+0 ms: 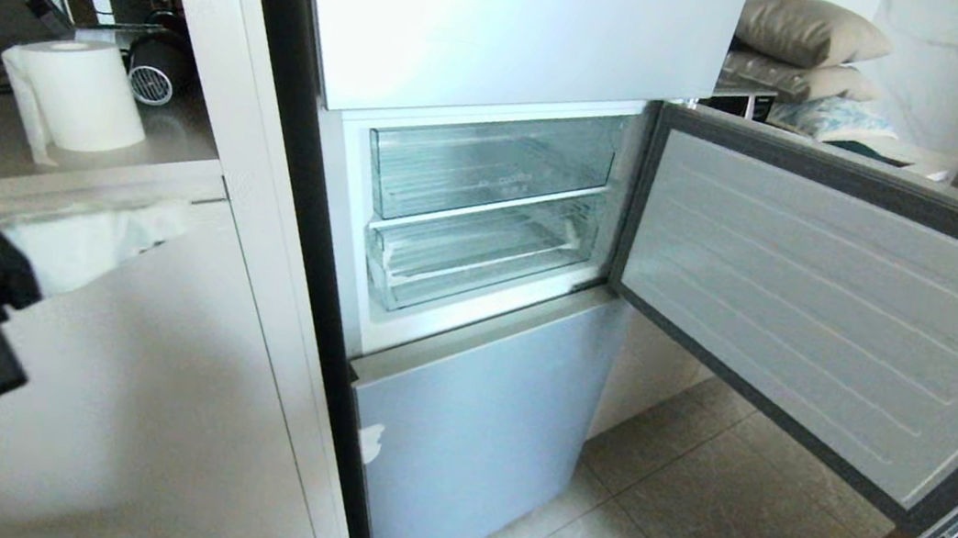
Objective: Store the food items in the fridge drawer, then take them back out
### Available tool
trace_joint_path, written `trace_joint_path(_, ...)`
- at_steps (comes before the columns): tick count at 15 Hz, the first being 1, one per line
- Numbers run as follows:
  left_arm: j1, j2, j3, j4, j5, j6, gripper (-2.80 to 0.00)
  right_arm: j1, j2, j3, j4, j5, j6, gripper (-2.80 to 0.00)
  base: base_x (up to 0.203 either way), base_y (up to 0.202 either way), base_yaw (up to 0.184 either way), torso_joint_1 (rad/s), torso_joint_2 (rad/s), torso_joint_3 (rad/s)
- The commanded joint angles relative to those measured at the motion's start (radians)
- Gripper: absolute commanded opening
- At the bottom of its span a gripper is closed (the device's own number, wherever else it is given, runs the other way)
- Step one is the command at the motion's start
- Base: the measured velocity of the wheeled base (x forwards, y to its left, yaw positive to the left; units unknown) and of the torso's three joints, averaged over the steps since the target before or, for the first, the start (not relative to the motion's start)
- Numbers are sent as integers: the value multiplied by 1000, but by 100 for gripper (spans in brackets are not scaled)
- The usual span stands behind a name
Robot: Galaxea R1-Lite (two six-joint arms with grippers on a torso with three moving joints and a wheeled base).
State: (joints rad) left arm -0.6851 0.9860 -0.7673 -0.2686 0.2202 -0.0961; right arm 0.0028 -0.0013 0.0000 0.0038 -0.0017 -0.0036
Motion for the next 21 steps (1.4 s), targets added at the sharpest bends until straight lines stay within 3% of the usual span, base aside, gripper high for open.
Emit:
trace_joint_path(1,118,-169,12,33,-2,15,-280,0,1,0,-1,0,-1,-280,0,0,0,0,0,0)
trace_joint_path(5,430,-287,14,49,2,19,-280,0,1,0,-1,2,-7,-280,0,0,0,0,0,0)
trace_joint_path(7,607,-399,104,66,1,20,-280,0,1,0,-1,0,-3,-280,0,0,0,0,0,0)
trace_joint_path(9,714,-513,235,76,-27,34,-280,0,1,0,-1,0,-1,-280,0,0,0,0,0,0)
trace_joint_path(11,741,-560,344,113,-88,60,-280,0,1,0,-1,0,-3,-280,0,0,0,0,0,0)
trace_joint_path(14,738,-616,516,190,-316,110,-280,0,1,-2,-1,0,2,-280,0,0,0,0,0,0)
trace_joint_path(15,738,-641,569,228,-358,126,-280,0,1,-1,-1,0,2,-280,0,0,0,0,0,0)
trace_joint_path(16,739,-671,614,277,-364,154,-280,0,1,-2,-1,0,2,-280,0,0,0,0,0,0)
trace_joint_path(19,738,-727,734,338,-254,255,-280,0,1,-2,-1,0,1,-280,0,0,0,0,0,0)
trace_joint_path(21,671,-789,741,342,-282,274,-280,0,1,-2,-1,0,2,-280,0,0,0,0,0,0)
